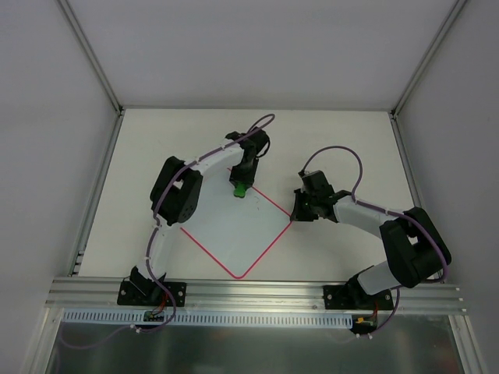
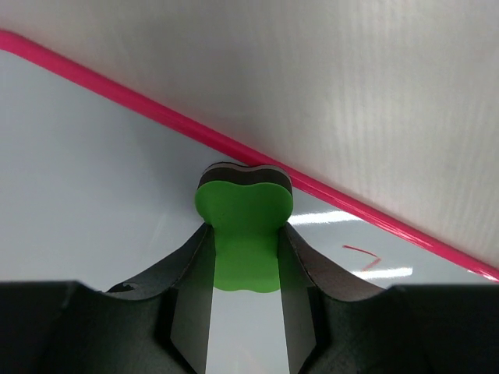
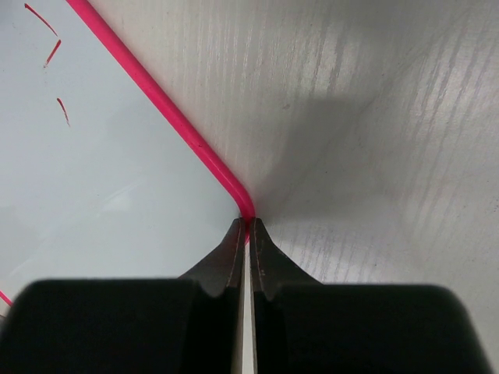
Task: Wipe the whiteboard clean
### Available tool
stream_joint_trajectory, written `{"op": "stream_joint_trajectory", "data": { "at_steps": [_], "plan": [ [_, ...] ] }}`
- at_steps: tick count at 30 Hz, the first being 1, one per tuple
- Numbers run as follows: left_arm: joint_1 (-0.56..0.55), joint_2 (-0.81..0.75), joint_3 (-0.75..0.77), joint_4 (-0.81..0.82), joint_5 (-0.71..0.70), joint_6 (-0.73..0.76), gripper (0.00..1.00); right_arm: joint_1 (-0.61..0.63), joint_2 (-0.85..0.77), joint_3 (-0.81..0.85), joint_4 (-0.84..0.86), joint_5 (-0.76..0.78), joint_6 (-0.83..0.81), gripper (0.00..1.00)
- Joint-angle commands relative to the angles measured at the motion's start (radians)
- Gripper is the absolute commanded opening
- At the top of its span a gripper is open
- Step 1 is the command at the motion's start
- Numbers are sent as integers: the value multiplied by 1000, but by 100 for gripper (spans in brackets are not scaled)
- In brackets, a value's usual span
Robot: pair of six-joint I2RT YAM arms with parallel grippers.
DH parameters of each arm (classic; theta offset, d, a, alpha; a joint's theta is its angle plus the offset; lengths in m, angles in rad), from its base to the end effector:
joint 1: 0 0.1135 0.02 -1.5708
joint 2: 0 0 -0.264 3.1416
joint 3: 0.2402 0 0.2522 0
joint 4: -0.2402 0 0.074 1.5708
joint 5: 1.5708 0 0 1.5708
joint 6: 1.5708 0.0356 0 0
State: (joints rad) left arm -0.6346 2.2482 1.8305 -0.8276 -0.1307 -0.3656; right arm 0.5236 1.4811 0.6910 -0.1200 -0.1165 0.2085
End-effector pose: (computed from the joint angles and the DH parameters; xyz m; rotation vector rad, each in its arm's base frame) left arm 0.3802 -0.2741 0.1711 0.3449 2.7723 -0.0595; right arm 0.2391 0.1428 0.1583 -0.4467 2.4893 0.4480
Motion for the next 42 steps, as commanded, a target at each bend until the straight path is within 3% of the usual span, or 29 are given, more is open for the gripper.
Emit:
{"op": "stream_joint_trajectory", "data": {
  "at_steps": [1, 9, 16, 27, 38, 39, 42],
  "plan": [
    [-131, 56, -86, 8, 117, -12, 0, 7, 27, -15, -70, 52, -20, 0],
    [-258, 77, -103, 8, 187, -71, 0, 6, 10, -22, -75, 64, -17, 0],
    [-225, 1, -210, 8, 146, -136, 0, 6, 1, -25, -75, 69, -14, 0],
    [12, -242, -545, 12, -12, -199, 0, 6, -2, -27, -82, 78, -15, 0],
    [239, -442, -539, 12, -49, -182, 0, 6, -28, -27, -89, 84, -27, 0],
    [287, -456, -516, 12, -53, -182, 0, 6, -38, -28, -90, 87, -29, 2],
    [389, -501, -467, 12, -75, -191, 0, 6, -91, -27, -107, 84, -38, 21]
  ]
}}
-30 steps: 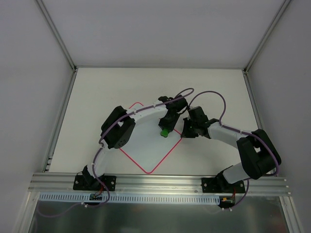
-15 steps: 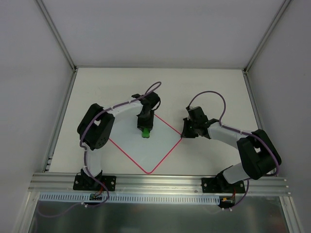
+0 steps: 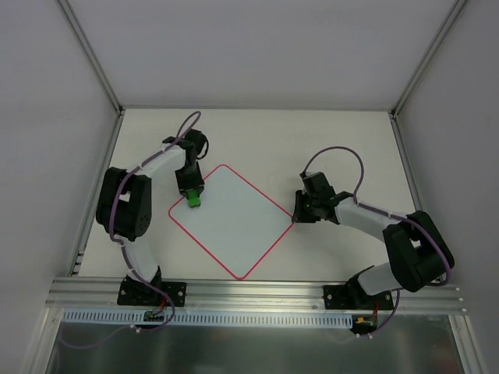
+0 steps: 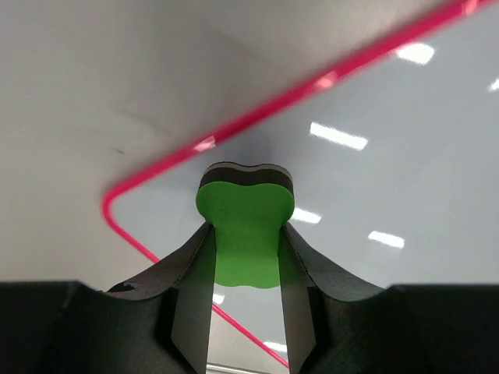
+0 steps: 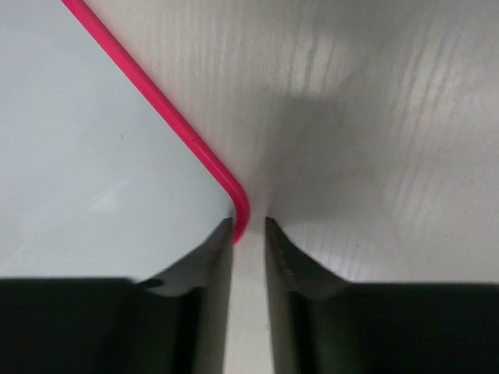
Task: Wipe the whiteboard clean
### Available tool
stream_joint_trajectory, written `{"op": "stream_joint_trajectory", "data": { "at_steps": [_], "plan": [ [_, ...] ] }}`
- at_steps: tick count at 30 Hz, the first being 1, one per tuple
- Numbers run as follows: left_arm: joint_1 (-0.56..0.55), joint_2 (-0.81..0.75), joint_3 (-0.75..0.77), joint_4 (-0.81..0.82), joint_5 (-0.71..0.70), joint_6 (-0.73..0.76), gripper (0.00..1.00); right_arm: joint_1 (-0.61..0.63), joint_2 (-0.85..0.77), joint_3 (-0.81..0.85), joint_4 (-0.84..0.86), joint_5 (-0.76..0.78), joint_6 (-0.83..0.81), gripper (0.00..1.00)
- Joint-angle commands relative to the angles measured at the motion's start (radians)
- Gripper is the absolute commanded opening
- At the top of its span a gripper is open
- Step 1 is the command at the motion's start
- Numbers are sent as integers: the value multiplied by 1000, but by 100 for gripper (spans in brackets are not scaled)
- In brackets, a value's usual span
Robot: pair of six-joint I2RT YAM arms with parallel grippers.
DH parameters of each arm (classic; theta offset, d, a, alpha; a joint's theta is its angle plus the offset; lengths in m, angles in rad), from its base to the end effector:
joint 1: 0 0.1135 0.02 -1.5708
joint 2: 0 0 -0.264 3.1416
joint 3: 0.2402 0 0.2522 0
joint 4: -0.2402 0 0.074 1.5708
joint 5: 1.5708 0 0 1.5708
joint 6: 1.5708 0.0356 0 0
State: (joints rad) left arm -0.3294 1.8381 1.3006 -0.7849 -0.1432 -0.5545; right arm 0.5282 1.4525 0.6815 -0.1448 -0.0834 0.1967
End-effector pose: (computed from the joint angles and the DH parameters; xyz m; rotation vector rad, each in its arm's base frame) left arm 0.3401 -0.1109 0.1884 -0.3462 2.8353 0.0327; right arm 0.2343 0.1402 0.1612 -0.4525 2.4876 0.4032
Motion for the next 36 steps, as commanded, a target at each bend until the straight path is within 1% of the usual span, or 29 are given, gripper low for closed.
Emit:
{"op": "stream_joint_trajectory", "data": {
  "at_steps": [1, 3, 4, 5, 8, 10, 11, 14, 19, 22, 23, 25, 26, 27, 29, 30, 31, 33, 34, 35, 36],
  "plan": [
    [108, -95, 75, -31, -68, -4, 0, 1, -81, -14, -88, 51, -32, 32],
    [156, -89, 101, -33, -78, -1, 0, 1, -124, -13, -110, 53, -39, 46],
    [205, -83, 124, -33, -79, -1, 0, 1, -171, -8, -117, 57, -42, 53],
    [228, -67, 137, -31, -75, 2, 0, 0, -196, -8, -125, 60, -49, 66],
    [300, -10, 181, -31, -73, 16, 0, 1, -283, 10, -174, 76, -63, 84],
    [323, 27, 210, -31, -72, 31, 0, 1, -337, 19, -213, 77, -85, 89],
    [366, 64, 216, -33, -64, 34, 0, 0, -352, 27, -225, 95, -91, 93],
    [412, 130, 247, -34, -45, 56, 0, 1, -420, 33, -268, 123, -111, 98],
    [478, 197, 284, -34, -36, 65, 0, 0, -506, 21, -291, 134, -128, 99],
    [503, 220, 299, -34, -12, 65, 6, 0, -538, 12, -291, 140, -137, 99],
    [506, 222, 301, -34, -12, 65, 13, -2, -544, 9, -289, 143, -137, 99],
    [507, 213, 299, -34, -13, 67, 24, -2, -552, 4, -289, 152, -137, 99],
    [507, 201, 298, -34, -16, 68, 40, -2, -552, 3, -291, 154, -138, 99],
    [507, 191, 287, -36, -21, 70, 49, -2, -555, 3, -291, 152, -138, 99],
    [507, 152, 273, -36, -35, 74, 63, -2, -566, 7, -291, 149, -137, 99],
    [507, 135, 264, -34, -51, 74, 79, -2, -572, 9, -291, 148, -134, 99],
    [507, 115, 244, -34, -56, 76, 87, -4, -587, 13, -291, 148, -134, 99],
    [507, 47, 226, -37, -64, 83, 98, -2, -604, 33, -305, 155, -134, 99],
    [507, 17, 201, -39, -58, 85, 99, -2, -612, 44, -314, 163, -138, 99],
    [506, -56, 189, -39, -47, 90, 99, -2, -627, 58, -326, 171, -141, 99],
    [506, -97, 177, -40, -32, 93, 99, -2, -633, 91, -355, 201, -148, 99]
  ]
}}
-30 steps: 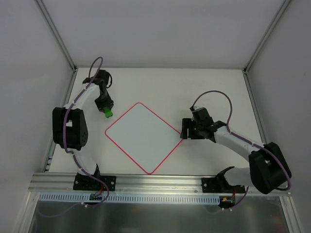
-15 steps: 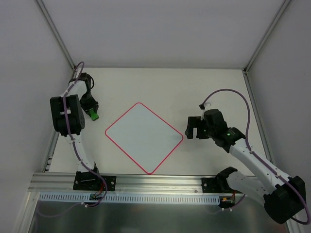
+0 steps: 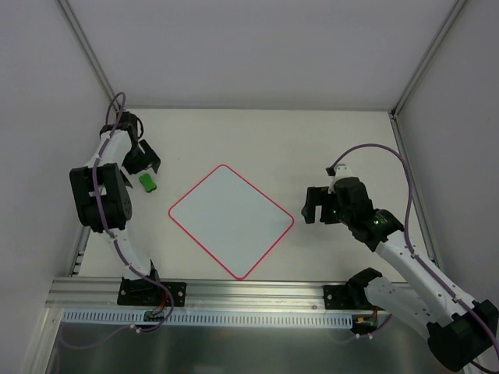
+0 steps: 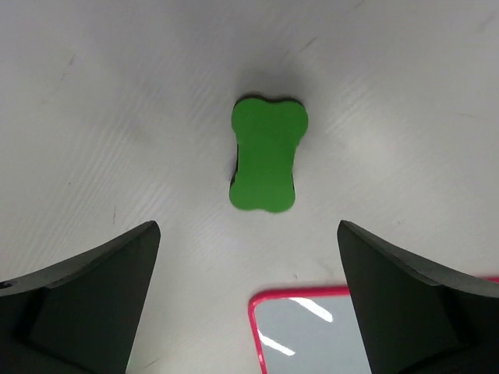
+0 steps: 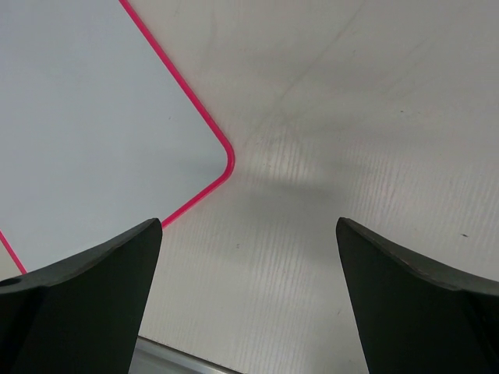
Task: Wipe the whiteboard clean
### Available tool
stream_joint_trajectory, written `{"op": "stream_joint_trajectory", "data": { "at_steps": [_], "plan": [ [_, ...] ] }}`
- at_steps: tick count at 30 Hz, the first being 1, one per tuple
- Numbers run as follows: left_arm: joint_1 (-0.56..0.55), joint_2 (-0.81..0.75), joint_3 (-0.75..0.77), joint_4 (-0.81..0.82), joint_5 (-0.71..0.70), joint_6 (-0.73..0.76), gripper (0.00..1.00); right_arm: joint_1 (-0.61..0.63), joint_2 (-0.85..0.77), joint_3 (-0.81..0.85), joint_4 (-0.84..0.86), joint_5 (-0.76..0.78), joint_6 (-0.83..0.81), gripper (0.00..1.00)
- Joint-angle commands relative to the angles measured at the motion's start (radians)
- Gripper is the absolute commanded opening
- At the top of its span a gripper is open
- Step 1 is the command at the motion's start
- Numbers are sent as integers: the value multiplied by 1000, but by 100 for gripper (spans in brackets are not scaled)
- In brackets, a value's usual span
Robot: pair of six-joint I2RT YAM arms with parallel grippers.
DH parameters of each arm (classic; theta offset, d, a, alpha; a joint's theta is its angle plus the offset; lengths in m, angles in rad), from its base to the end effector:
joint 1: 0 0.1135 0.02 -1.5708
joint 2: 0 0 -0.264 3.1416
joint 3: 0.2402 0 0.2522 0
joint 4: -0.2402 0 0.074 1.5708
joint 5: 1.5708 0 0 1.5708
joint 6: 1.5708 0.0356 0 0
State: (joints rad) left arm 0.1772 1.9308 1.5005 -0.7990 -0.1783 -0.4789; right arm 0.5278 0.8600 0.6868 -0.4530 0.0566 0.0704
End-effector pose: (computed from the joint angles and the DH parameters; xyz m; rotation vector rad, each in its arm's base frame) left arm 0.3898 0.0762 0.2102 -0.9338 2.6112 0.1732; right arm 0.1636 0.0930 0.2663 -0.4697 2.1587 0.2728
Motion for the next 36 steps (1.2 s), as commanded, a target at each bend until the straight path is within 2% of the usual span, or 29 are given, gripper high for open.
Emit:
{"op": "stream_joint_trajectory", "data": {
  "at_steps": [1, 11, 17, 24, 29, 36],
  "plan": [
    [1, -235, -51, -25, 40, 25, 99, -2, -50, 104, -62, 78, -33, 99],
    [2, -977, -238, -34, 252, 203, 99, -2, -217, 333, -214, 333, -150, 99],
    [1, -1298, -264, -51, 321, 260, 99, -2, -341, 427, -239, 407, -225, 99],
    [-22, -1532, -237, -60, 341, 260, 99, -2, -459, 467, -239, 477, -331, 99],
    [-68, -1601, -241, -94, 336, 267, 99, -2, -539, 454, -233, 489, -357, 99],
    [-111, -1644, -256, -131, 244, 269, 99, -2, -592, 439, -214, 477, -383, 99]
  ]
}}
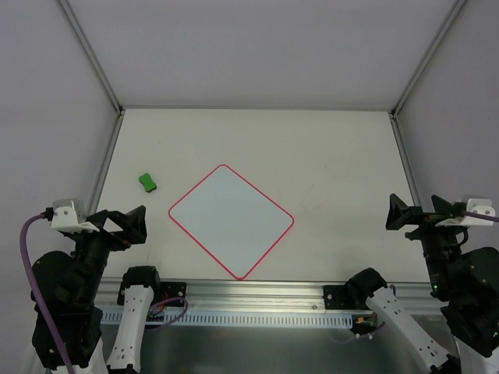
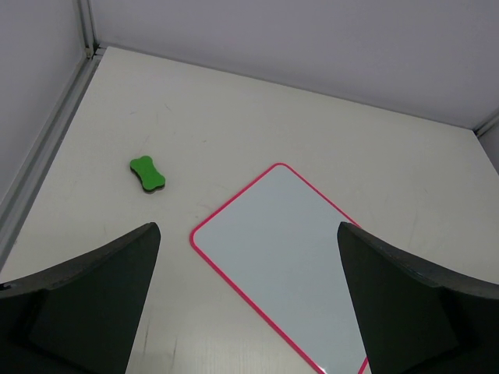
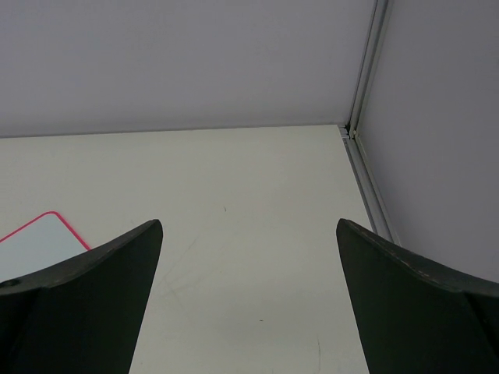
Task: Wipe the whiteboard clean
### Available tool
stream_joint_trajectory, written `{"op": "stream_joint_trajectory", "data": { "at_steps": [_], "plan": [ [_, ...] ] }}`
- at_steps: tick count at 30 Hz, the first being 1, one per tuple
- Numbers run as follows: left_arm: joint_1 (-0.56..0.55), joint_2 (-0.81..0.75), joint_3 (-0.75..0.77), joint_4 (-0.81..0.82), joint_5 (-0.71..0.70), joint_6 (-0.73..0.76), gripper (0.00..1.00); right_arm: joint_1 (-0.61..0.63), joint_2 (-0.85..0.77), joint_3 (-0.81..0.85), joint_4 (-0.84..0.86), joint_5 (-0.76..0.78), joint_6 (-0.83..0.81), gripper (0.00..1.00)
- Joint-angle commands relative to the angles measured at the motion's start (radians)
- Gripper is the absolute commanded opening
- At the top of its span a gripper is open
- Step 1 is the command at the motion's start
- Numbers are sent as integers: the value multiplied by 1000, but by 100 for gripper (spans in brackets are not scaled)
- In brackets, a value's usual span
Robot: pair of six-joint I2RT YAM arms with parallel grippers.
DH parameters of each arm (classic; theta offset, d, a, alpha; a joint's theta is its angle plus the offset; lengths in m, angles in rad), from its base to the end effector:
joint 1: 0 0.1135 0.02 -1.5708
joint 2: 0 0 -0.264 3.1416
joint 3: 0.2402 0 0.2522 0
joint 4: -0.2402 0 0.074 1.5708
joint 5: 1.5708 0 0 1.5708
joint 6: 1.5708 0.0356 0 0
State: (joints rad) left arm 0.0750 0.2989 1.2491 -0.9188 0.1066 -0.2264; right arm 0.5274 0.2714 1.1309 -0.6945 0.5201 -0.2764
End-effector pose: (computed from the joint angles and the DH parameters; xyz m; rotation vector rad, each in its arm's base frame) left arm -0.0289 -0.0060 0.4288 -0.1474 1.5360 -0.2022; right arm -0.0053 -0.0235 0.4262 -0.1393 1.4229 -0.1586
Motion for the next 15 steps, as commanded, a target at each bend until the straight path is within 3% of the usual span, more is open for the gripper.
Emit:
{"op": "stream_joint_trajectory", "data": {
  "at_steps": [1, 15],
  "plan": [
    [-9, -11, -2, -9, -41, 15, 99, -1, -3, -3, 27, 6, -37, 99],
    [-18, -29, -20, -14, -57, 7, 99, -1, -29, -33, 46, 0, -27, 99]
  ]
}}
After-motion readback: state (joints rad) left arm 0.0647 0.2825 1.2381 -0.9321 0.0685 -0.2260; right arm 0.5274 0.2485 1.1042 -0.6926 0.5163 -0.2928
